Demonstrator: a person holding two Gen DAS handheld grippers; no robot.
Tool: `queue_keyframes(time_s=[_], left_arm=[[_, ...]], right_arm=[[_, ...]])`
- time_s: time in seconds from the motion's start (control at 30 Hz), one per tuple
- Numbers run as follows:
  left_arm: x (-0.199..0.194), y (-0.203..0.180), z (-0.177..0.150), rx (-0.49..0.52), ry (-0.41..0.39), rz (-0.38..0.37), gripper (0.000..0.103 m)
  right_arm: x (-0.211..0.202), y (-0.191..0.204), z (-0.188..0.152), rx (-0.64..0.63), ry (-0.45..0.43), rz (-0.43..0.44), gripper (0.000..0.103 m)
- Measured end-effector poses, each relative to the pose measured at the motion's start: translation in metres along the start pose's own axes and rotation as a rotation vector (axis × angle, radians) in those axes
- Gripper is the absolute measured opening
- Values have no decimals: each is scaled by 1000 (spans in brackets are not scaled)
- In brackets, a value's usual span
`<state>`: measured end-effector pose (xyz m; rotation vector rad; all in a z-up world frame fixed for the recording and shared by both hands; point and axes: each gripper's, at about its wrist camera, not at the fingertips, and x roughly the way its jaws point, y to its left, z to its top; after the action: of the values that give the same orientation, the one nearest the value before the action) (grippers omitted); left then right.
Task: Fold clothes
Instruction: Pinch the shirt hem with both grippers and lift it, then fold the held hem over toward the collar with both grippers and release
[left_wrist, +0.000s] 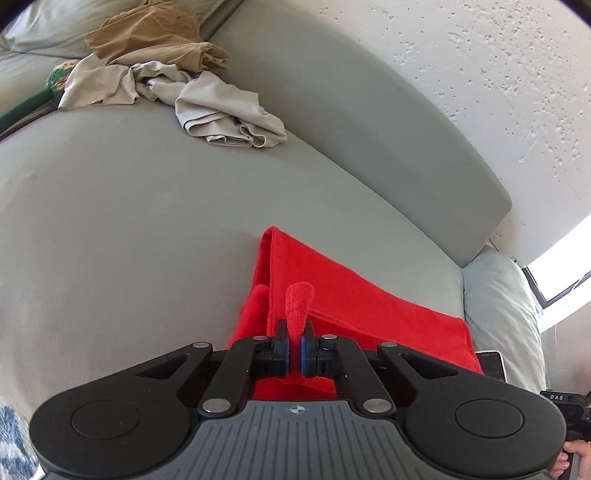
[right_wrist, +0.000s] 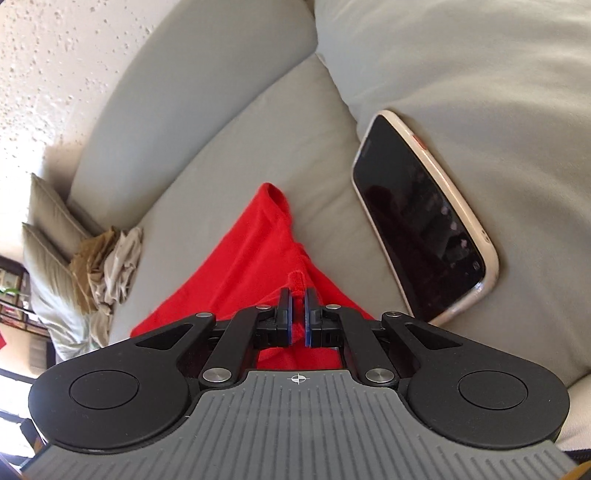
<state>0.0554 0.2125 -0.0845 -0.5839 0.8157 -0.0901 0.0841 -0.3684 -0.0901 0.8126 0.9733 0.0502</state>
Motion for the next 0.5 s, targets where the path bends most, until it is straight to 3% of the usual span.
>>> queue_keyframes(time_s=[0.17, 0.27, 0.37, 0.43, 0.47, 0.5], left_arm=[[-22, -11, -3, 24, -3, -8, 3], [-24, -15, -8, 69, 24, 26, 3], [-9, -12, -20, 120, 79, 101, 7], [-1, -12, -30, 164, 129, 204, 11], [-4, -11, -34, 172, 135, 239, 15], [-14, -10, -38, 167, 126, 256, 20]], right_arm=[[-22, 3, -9, 13, -40, 21, 5], [-37, 9, -14, -13, -50, 16, 5], [-29, 9, -22, -51, 3, -22, 5], [-22, 9, -27, -77, 44, -50, 7], [-20, 8, -30, -82, 64, -72, 17], [-21, 6, -34, -81, 77, -95, 18]])
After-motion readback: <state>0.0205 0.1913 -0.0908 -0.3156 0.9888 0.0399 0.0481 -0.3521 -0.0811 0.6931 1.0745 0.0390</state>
